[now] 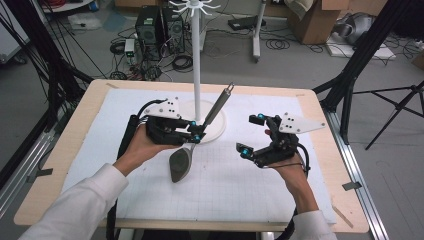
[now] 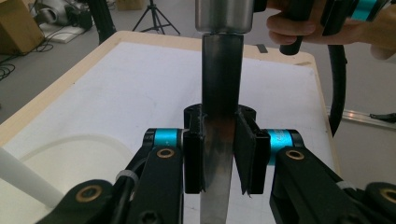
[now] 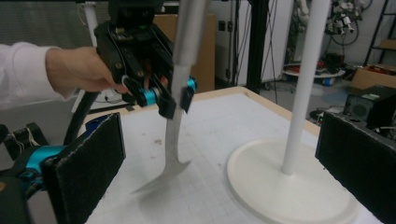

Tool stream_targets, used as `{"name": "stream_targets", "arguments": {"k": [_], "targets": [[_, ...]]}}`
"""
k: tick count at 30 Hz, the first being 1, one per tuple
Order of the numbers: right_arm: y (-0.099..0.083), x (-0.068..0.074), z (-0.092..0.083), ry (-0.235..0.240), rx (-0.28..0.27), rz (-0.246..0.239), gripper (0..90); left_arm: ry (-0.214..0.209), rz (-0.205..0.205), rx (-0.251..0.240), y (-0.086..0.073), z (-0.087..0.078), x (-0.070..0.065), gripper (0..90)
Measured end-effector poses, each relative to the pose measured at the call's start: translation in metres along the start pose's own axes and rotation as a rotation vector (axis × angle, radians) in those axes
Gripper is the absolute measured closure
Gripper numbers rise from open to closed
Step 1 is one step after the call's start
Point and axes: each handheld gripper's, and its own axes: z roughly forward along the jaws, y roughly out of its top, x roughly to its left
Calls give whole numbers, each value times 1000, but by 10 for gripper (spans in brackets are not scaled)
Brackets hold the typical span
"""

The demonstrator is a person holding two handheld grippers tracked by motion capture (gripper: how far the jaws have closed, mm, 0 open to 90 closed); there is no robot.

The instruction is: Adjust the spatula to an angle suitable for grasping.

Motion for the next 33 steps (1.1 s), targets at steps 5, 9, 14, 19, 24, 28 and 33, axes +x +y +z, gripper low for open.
{"name": "stream_targets", "arguments": {"k": [5, 9, 14, 19, 24, 28, 33], "targets": [[14, 3, 12, 20, -14, -30, 35, 4, 7, 6, 0, 1, -1, 744], [24, 6, 22, 39, -10, -17, 39, 14, -1, -3, 1, 2, -1, 744], [33, 8, 32, 50, -25, -22, 106, 19, 15, 10, 1, 3, -2, 744], [36, 7, 34, 60, -37, -9, 172, 24, 9, 6, 1, 4, -3, 744], [39, 8, 37, 55, -38, -1, 229, 41, 3, 3, 2, 5, -4, 744], [42, 9, 41, 56, -30, 7, 301, 40, 4, 2, 2, 5, -4, 744], [45, 9, 45, 46, -34, 7, 348, 47, 8, 1, 2, 5, -6, 744]]}}
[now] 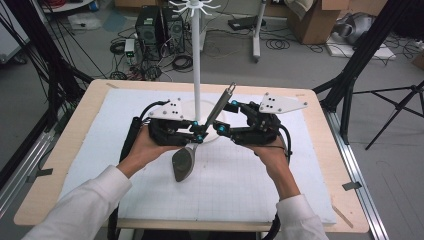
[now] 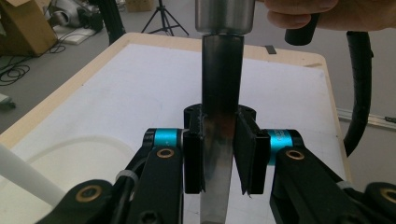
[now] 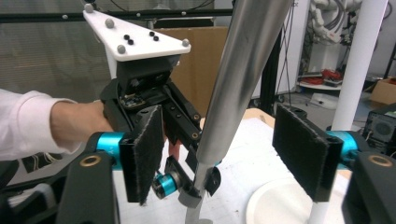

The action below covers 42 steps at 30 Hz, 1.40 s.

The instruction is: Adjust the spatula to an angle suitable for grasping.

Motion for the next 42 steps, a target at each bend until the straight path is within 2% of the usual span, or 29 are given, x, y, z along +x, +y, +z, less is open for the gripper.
{"name": "stream_targets", "arguments": {"k": [5, 7, 23, 26, 30, 35, 42], "targets": [[3, 1, 3, -19, -12, -7, 429, 14, -7, -4, 0, 1, 0, 744], [4, 0, 3, -27, -23, 9, 463, 17, -7, -2, 0, 1, 0, 744], [8, 1, 8, -70, -8, 22, 600, 48, 8, 11, 2, 4, -2, 744], [9, 2, 8, -82, -18, 31, 668, 50, 11, 13, 2, 5, -3, 744], [10, 1, 8, -77, -18, 48, 690, 58, 24, 17, 2, 6, -3, 743], [11, 1, 9, -55, -12, 83, 715, 61, 22, 20, 2, 7, -4, 743], [14, 2, 12, -52, 13, 87, 725, 55, 15, 21, 1, 7, -3, 741]]}}
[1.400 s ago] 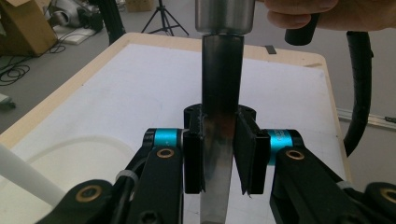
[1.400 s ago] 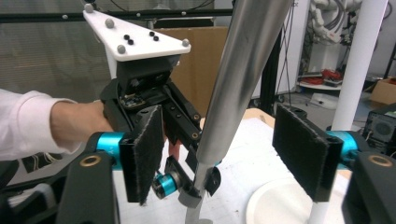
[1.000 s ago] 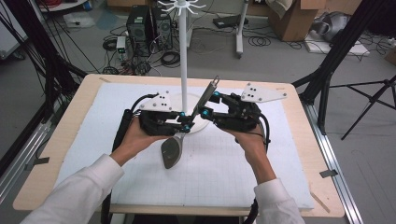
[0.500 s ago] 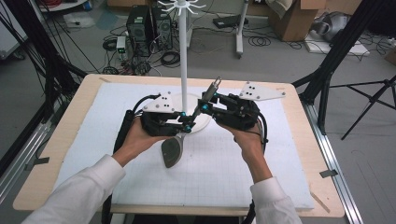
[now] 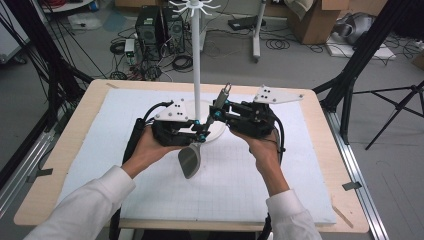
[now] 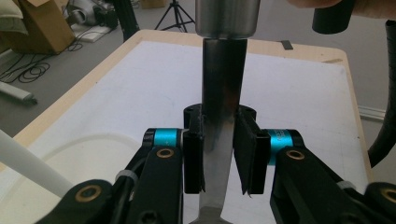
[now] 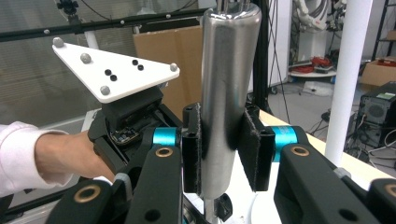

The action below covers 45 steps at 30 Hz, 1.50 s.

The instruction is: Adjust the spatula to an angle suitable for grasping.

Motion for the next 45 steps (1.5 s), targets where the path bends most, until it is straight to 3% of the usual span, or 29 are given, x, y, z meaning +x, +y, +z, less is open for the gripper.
{"name": "stream_targets", "arguments": {"k": [20, 27, 35, 40, 45], "targets": [[7, 3, 2, 2, 33, -1, 731, -14, 1, -14, 0, -1, 0, 721], [9, 4, 6, 26, 44, -10, 732, -26, -25, -35, 1, -6, 2, 510], [10, 2, 5, 60, 47, -10, 732, -81, -51, -96, 4, -15, 5, 248], [11, 1, 6, 89, 47, -13, 733, -137, -72, -131, 8, -22, 9, 158], [12, 1, 7, 120, 47, -17, 733, -176, -75, -132, 12, -27, 10, 133]]}}
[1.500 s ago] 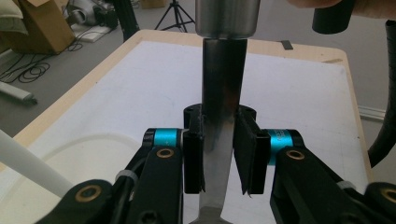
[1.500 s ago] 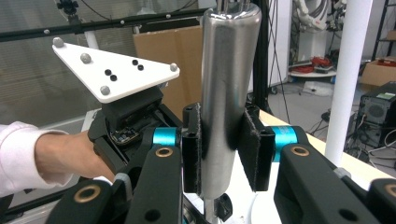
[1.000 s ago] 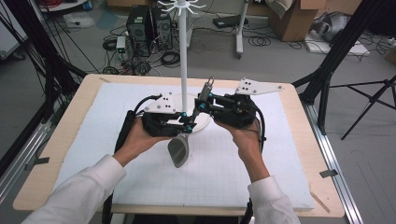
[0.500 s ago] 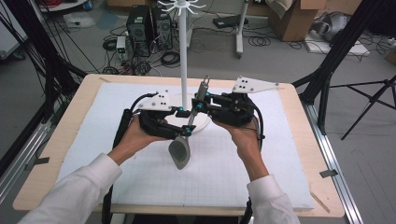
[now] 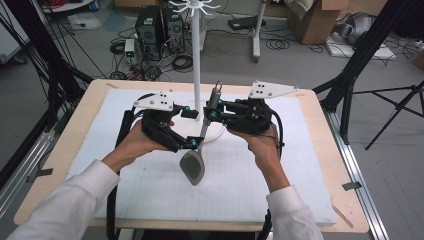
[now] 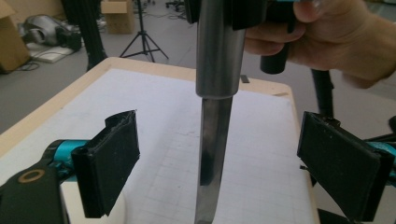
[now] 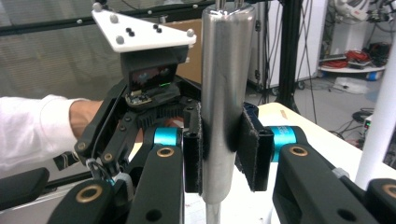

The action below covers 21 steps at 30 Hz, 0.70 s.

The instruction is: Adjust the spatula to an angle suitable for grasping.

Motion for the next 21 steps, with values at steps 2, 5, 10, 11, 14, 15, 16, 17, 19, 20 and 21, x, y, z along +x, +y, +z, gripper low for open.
{"name": "stream_targets", "arguments": {"k": [2, 5, 10, 11, 14, 15, 16, 17, 19, 20, 21], "targets": [[0, 1, 1, 5, 3, -2, 733, -15, 7, -4, 2, -1, 0, 133], [1, 2, 3, 22, 5, -15, 733, -19, 7, -11, 4, 0, -1, 134], [2, 3, 6, 41, 14, -17, 733, -30, 9, -18, 5, 0, -2, 161], [2, 3, 7, 43, 14, -14, 733, -29, 8, -18, 6, 0, -2, 173], [2, 3, 8, 53, 14, -19, 733, -48, 12, -38, 6, -1, -2, 243], [2, 4, 8, 56, 15, -18, 733, -49, 15, -39, 7, -1, -3, 256], [2, 4, 9, 61, 19, -19, 733, -48, 10, -42, 7, -1, -3, 262], [2, 4, 9, 61, 15, -19, 733, -50, 13, -40, 7, -1, -3, 273], [3, 5, 10, 67, 16, -21, 733, -51, 21, -41, 8, -2, -3, 297], [3, 5, 10, 66, 16, -23, 734, -49, 23, -42, 9, -2, -4, 312], [3, 5, 10, 67, 17, -24, 734, -50, 24, -40, 9, -2, -4, 333]]}}
